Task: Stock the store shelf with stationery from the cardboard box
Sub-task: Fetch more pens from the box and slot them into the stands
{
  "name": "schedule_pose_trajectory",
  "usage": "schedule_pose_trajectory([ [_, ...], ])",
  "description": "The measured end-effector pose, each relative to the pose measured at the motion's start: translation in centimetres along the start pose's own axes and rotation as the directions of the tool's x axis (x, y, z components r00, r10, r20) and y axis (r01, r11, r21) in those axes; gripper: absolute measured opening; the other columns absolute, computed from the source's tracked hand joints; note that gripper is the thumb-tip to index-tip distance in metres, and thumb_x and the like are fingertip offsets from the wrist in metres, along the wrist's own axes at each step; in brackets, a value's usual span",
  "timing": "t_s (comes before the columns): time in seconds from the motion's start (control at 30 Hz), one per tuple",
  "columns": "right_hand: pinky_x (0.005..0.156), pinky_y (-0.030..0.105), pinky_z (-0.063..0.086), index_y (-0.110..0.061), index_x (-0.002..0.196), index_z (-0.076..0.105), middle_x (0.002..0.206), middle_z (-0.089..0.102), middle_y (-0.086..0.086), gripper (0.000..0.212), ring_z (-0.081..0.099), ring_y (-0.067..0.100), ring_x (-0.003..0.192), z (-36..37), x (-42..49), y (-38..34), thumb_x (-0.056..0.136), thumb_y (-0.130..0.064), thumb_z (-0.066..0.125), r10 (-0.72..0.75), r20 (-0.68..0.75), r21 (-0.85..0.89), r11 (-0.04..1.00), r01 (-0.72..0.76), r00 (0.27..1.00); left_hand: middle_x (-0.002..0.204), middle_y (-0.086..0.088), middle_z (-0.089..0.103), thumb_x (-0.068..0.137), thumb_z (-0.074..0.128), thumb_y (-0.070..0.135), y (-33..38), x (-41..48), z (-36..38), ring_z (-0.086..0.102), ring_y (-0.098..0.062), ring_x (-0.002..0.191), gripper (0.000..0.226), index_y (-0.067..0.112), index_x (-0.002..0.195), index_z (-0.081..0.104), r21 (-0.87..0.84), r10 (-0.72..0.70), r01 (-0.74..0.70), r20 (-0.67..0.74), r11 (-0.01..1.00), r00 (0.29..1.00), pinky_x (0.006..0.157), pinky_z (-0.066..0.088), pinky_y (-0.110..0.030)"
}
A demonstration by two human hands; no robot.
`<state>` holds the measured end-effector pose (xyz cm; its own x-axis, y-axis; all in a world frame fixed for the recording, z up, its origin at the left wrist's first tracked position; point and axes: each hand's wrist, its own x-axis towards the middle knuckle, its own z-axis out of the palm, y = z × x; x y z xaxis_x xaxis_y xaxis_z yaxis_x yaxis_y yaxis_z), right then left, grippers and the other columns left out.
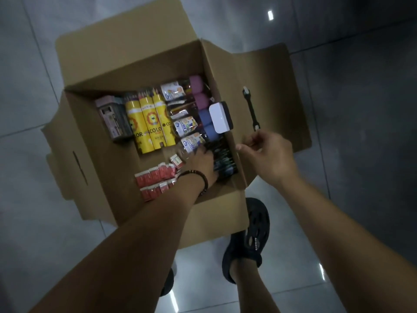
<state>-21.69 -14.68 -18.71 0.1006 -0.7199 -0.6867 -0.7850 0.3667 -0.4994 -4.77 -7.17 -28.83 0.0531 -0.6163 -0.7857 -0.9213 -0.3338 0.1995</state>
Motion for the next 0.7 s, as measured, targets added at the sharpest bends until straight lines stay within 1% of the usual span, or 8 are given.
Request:
schedule_pose_trajectory([
  [0.07,0.081,0.029,0.058,-0.027,0.107,0.070,0.095,0.069,-0.011,0.027,0.067,0.006,0.089,-0.3,0.4,0.0,0.089,-0.044,0.082,0.026,0.009,0.008,1.000,-0.026,1.000,0.150,-0.014,0.042,0.085,0.076,0.033,0.0,0.0,0.6,0.042,-0.038,0.136,0.070,0.011,0.145,0.048,0.027,0.015,-0.015,-0.017,1.000,1.000,0.117,0.038,-0.046],
  [0.17,0.080,0.027,0.057,-0.026,0.107,0.070,0.096,0.069,-0.009,0.032,0.067,0.006,0.089,-0.7,0.8,-0.4,0.085,-0.043,0.086,0.036,0.000,0.025,0.999,-0.036,0.999,0.147,-0.017,0.045,0.089,0.071,0.030,0.1,0.1,1.1,0.040,-0.037,0.136,0.060,0.007,0.141,0.052,0.084,0.021,-0.022,0.010,0.996,1.000,0.117,0.037,-0.045],
  [0.23,0.075,0.024,0.056,-0.026,0.105,0.070,0.093,0.069,-0.009,0.032,0.067,0.006,0.086,-0.9,0.8,-0.5,0.083,-0.042,0.088,0.034,-0.012,0.033,0.999,-0.033,0.999,0.147,-0.019,0.045,0.092,0.068,0.028,-0.1,0.3,1.3,0.043,-0.038,0.135,0.055,0.005,0.140,0.054,0.050,0.019,-0.021,0.041,0.999,0.999,0.115,0.041,-0.046],
  [0.4,0.072,0.024,0.056,-0.027,0.103,0.070,0.090,0.069,-0.009,0.032,0.067,0.006,0.083,-1.0,1.0,-0.8,0.082,-0.040,0.089,0.031,-0.016,0.021,0.999,-0.031,0.999,0.138,-0.014,0.060,0.100,0.060,0.034,-0.2,0.2,1.4,0.058,-0.033,0.124,0.043,0.011,0.136,0.057,0.036,0.072,-0.076,0.101,0.996,0.992,0.105,0.049,-0.043],
  [0.5,0.072,0.025,0.055,-0.026,0.105,0.069,0.092,0.069,-0.009,0.032,0.067,0.006,0.085,-1.0,1.1,-0.7,0.083,-0.041,0.088,0.036,-0.010,0.016,0.999,-0.036,0.999,0.136,-0.015,0.062,0.103,0.059,0.035,-0.9,0.4,1.1,0.061,-0.032,0.119,0.041,0.011,0.136,0.056,-0.134,0.087,-0.068,0.142,0.989,0.986,0.101,0.048,-0.038],
  [0.6,0.075,0.027,0.057,-0.025,0.107,0.069,0.094,0.069,-0.009,0.033,0.067,0.008,0.087,-0.9,0.9,-0.8,0.085,-0.044,0.086,0.024,-0.005,-0.018,1.000,-0.024,1.000,0.125,-0.012,0.065,0.104,0.059,0.039,-2.0,0.1,0.3,0.062,-0.031,0.109,0.035,0.013,0.128,0.057,-0.290,0.065,-0.028,0.119,0.957,0.991,0.093,0.051,-0.038],
  [0.63,0.078,0.030,0.058,-0.025,0.108,0.070,0.094,0.069,-0.009,0.033,0.067,0.008,0.088,-0.9,0.8,-0.8,0.086,-0.044,0.085,0.016,-0.008,-0.036,0.999,-0.017,1.000,0.121,-0.009,0.066,0.104,0.061,0.038,-2.4,-0.2,0.0,0.063,-0.030,0.109,0.034,0.014,0.129,0.058,-0.374,0.048,-0.003,0.109,0.928,0.993,0.091,0.052,-0.038],
  [0.7,0.081,0.033,0.061,-0.025,0.108,0.068,0.093,0.068,-0.009,0.030,0.067,0.009,0.088,-1.1,0.2,-1.1,0.089,-0.043,0.082,-0.002,-0.010,-0.082,0.997,0.001,1.000,0.114,-0.007,0.070,0.103,0.064,0.036,-3.4,-0.9,-0.8,0.068,-0.029,0.102,0.035,0.016,0.131,0.058,-0.562,0.001,0.059,0.105,0.825,0.994,0.082,0.055,-0.036],
])
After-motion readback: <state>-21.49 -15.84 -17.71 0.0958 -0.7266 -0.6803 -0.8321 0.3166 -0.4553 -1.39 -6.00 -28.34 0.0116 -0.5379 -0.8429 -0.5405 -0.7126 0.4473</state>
